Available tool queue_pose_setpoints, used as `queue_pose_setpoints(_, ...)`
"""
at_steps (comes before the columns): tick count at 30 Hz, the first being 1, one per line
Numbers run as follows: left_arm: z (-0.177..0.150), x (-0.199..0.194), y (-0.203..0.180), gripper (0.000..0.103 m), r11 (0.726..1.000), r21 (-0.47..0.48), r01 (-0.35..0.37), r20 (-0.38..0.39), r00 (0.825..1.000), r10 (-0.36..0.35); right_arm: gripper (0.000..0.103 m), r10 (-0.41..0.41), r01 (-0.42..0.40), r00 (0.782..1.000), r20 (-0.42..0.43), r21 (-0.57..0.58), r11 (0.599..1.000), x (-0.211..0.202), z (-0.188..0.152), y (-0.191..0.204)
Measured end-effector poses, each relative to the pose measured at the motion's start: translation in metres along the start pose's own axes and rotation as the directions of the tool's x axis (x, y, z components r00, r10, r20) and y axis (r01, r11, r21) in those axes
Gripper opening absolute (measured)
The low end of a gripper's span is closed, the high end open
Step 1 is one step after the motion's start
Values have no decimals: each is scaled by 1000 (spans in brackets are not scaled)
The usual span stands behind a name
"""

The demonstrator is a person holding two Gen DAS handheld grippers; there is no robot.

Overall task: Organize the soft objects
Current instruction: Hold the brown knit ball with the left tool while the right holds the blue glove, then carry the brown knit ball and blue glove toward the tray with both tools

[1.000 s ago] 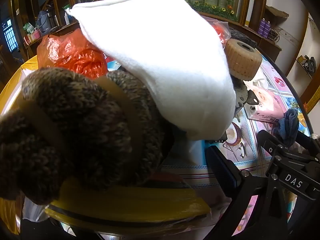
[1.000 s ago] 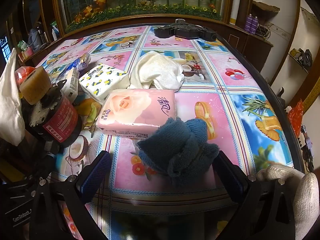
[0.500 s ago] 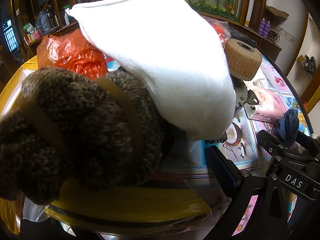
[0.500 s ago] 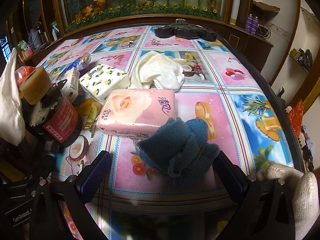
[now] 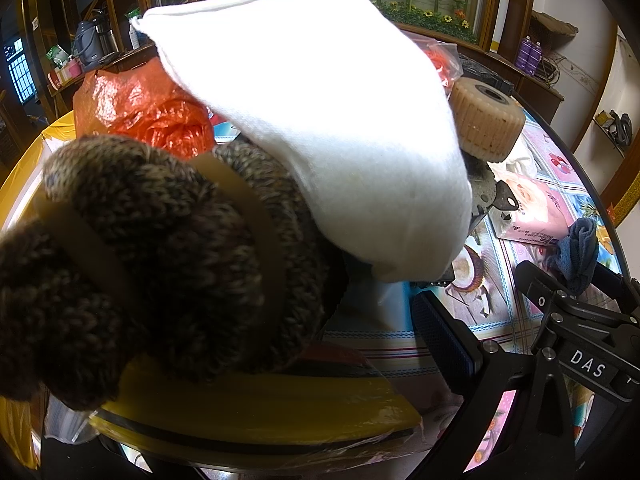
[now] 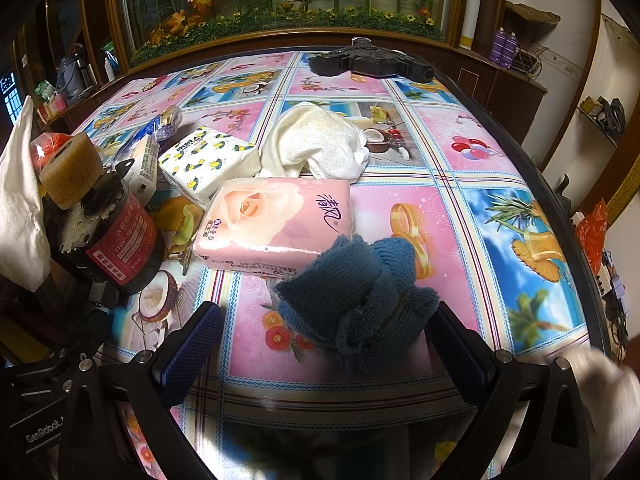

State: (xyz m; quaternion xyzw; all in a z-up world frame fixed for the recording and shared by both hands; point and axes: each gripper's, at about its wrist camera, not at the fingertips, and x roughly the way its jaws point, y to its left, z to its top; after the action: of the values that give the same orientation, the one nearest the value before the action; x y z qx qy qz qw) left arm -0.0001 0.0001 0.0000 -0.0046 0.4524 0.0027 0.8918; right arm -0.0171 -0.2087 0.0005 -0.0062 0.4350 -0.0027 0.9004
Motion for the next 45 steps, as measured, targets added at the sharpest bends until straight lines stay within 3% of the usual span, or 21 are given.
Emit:
queue_pose_setpoints(19,-14,-12,-1,103,1000,-9,-11,0,1000,11,102,-1,1,1000,-1,1,1000,1,0,1)
queue_pose_setpoints(27,-13,-9,-3,103,1000,19,14,-10,1000,-14,102,38,-39,999,-16,-7,999,-4,-4,5)
queue_pose_setpoints(32,-12,-9,-1,103,996,79,50,-35,998,-47,102,-9,11,998,-69,24,1000,-6,-4,11)
queue_pose_setpoints(39,-15,-16,0,103,990,110,91,-52,995,-86,102,-13,15,997,-71,22,1000,-9,-6,14)
queue_pose_setpoints(42,-16,-37,13,101,993,78,87,37,995,-90,102,-9,10,998,-68,21,1000,-11,-10,13)
queue_pose_setpoints(45,-21,-77,25,101,997,78,29,204,978,-44,101,-15,16,1000,-27,36,999,-24,-17,11)
